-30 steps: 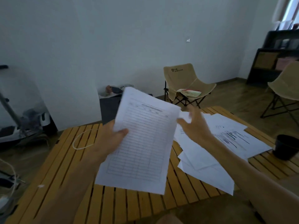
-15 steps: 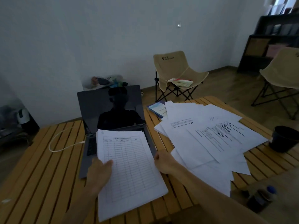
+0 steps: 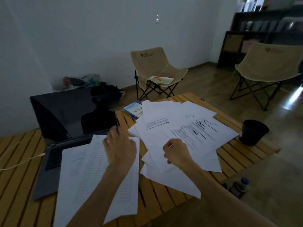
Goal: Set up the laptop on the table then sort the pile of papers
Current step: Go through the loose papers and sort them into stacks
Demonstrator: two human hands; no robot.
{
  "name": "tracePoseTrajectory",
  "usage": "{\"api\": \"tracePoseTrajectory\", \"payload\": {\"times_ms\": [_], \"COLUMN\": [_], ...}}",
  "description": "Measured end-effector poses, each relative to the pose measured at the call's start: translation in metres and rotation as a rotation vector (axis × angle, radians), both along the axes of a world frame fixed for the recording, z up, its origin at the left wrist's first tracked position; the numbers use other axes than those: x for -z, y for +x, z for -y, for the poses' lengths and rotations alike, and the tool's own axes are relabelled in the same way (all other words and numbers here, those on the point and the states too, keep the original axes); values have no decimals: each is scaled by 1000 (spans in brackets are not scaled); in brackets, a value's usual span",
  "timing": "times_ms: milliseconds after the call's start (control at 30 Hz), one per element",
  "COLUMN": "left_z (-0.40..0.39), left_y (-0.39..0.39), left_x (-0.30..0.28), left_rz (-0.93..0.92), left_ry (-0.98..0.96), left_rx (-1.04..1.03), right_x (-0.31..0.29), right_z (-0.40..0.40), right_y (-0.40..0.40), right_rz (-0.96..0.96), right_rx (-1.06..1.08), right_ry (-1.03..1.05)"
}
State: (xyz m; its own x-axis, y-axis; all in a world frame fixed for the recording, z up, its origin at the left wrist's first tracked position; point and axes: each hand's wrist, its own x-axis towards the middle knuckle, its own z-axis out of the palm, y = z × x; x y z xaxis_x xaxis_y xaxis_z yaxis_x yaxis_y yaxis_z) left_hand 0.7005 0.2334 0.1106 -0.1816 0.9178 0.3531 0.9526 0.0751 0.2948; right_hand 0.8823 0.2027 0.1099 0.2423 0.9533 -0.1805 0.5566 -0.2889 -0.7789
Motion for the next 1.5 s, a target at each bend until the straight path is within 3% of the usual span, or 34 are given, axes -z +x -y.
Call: {"api": "tracePoseTrajectory", "payload": {"times_ms": [100,200,300,400,500,567,800,1033,1167,1300,1500], "left_z": [-36,-48,-41,-31,-21,-17,-24,15,44,50,47], "left_y": [64,69,31,-18,-69,-95,-126,-148,-178,-198,-203], "left_x": [9,23,33,33,28,26,34,16,24,42,53], "left_rz": [-169,-251,-148,-160,-42,84,407,719,771,733,688], "left_ry": [-176,-445,-330,-302,-360,-406,-446,-84,-14,-86,-115], "left_rx": [461,643,521,236,-117,-232,-292,-161,-239,-282,-240], "right_x": [17,30,38,43,41,42,33,13,16,44,41], "right_z": [-4,1,-5,-18,-27,-30,-31,-35,-41,-44,-27], "right_y": [47,60,29,-21,-61,-81,-106,-125,-153,-166,-171], "right_rz": [320,329,88,-186,-191,-171,-162,-118,17,-7,-12], "right_rx": [63,4,-85,-130,-141,-115,-55,17,-43,-154,-48], "right_ry": [9,40,68,-58,-131,-98,-83,49,127,72,66]}}
